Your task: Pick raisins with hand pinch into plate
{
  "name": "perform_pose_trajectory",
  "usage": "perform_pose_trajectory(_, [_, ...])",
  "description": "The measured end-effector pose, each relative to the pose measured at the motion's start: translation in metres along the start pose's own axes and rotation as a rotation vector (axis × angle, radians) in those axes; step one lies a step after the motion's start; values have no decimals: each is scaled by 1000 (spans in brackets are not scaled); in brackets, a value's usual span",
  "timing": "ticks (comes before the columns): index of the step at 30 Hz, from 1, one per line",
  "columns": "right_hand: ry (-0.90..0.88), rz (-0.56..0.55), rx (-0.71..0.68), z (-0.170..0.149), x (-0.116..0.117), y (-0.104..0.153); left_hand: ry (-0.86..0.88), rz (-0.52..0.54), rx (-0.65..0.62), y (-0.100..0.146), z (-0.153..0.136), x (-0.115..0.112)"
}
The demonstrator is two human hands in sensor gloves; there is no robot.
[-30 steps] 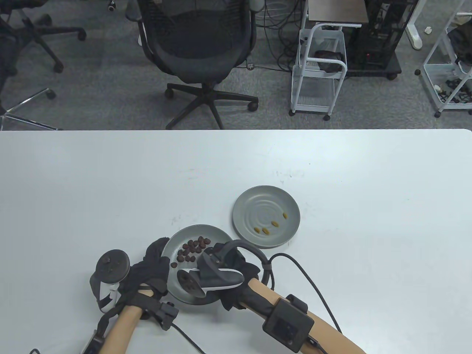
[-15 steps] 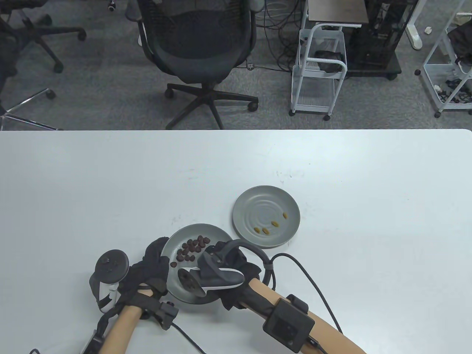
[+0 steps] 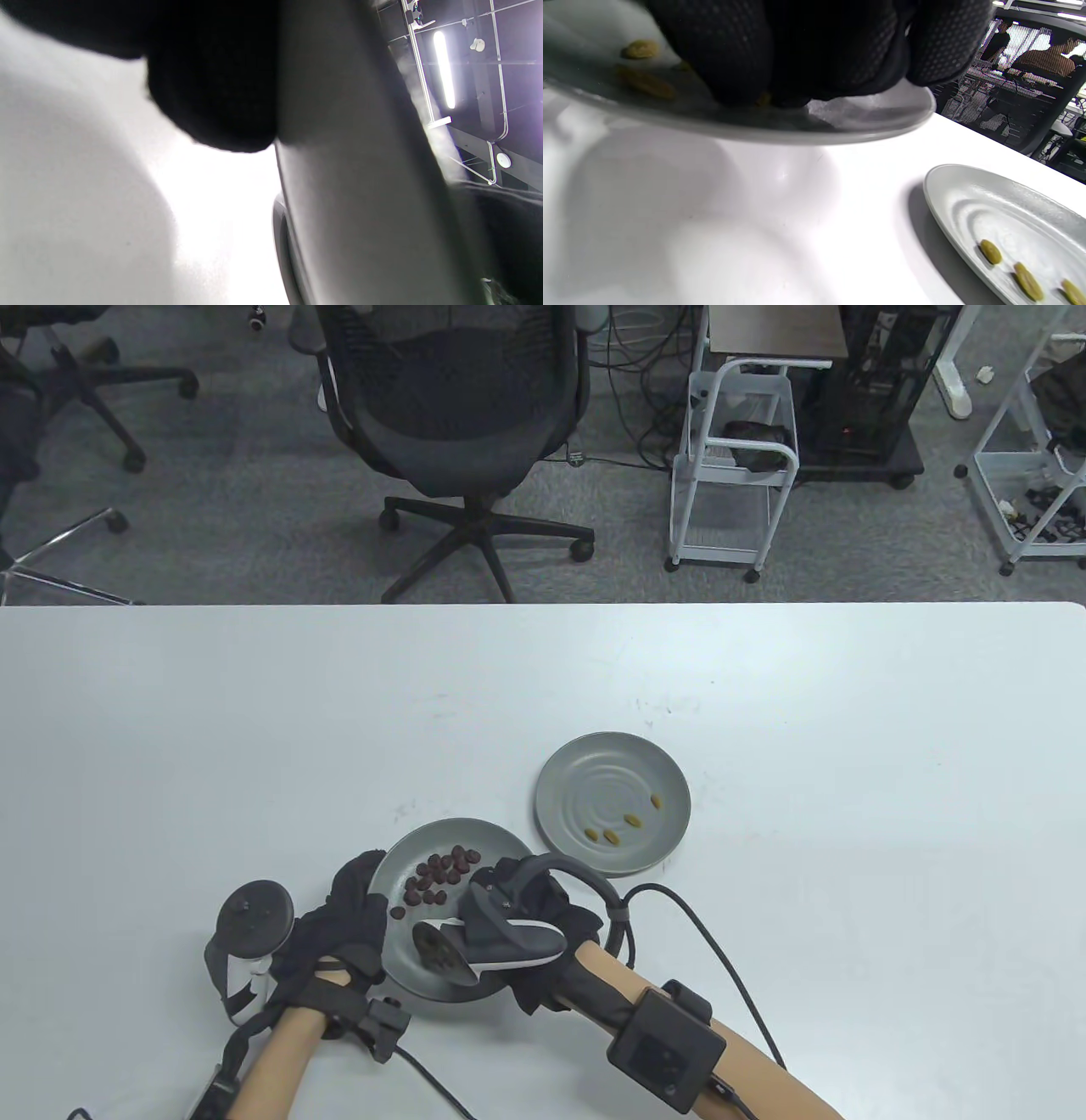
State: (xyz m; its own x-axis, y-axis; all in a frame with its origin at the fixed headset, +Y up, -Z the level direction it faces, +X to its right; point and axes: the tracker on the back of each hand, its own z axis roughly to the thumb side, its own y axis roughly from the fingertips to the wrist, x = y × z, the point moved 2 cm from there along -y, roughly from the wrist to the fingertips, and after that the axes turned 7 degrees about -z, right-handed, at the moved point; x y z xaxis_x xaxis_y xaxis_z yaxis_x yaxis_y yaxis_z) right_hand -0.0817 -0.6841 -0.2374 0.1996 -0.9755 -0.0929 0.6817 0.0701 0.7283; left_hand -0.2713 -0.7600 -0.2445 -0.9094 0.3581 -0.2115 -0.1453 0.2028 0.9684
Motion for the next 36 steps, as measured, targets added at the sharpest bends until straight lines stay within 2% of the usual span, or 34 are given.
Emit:
perform_pose_trajectory(9, [-19, -35, -34, -1, -1, 0, -8, -7, 2, 0, 0, 0])
perform_pose_trajectory(16, [-68, -121, -26, -13, -13, 3, -3, -10, -7, 0, 1, 0])
perform_pose_trajectory(19, [-97, -190, 4, -26, -22, 6, -6, -9, -7, 0, 1, 0])
perform_pose_trajectory(25, [-185, -306, 153, -81, -31, 11, -19, -16, -7, -1, 1, -1])
perform_pose_trajectory(27, [-195, -324, 210, -100, -26, 11, -21, -16, -7, -1, 1, -1])
perform_pose_trajectory(30, [-219, -310, 315, -135, -5, 8, -22, -16, -5, -1, 1, -1])
perform_pose_trajectory(36, [-229, -165, 469, -181, 59, 0, -27, -18, 0, -2, 1, -2])
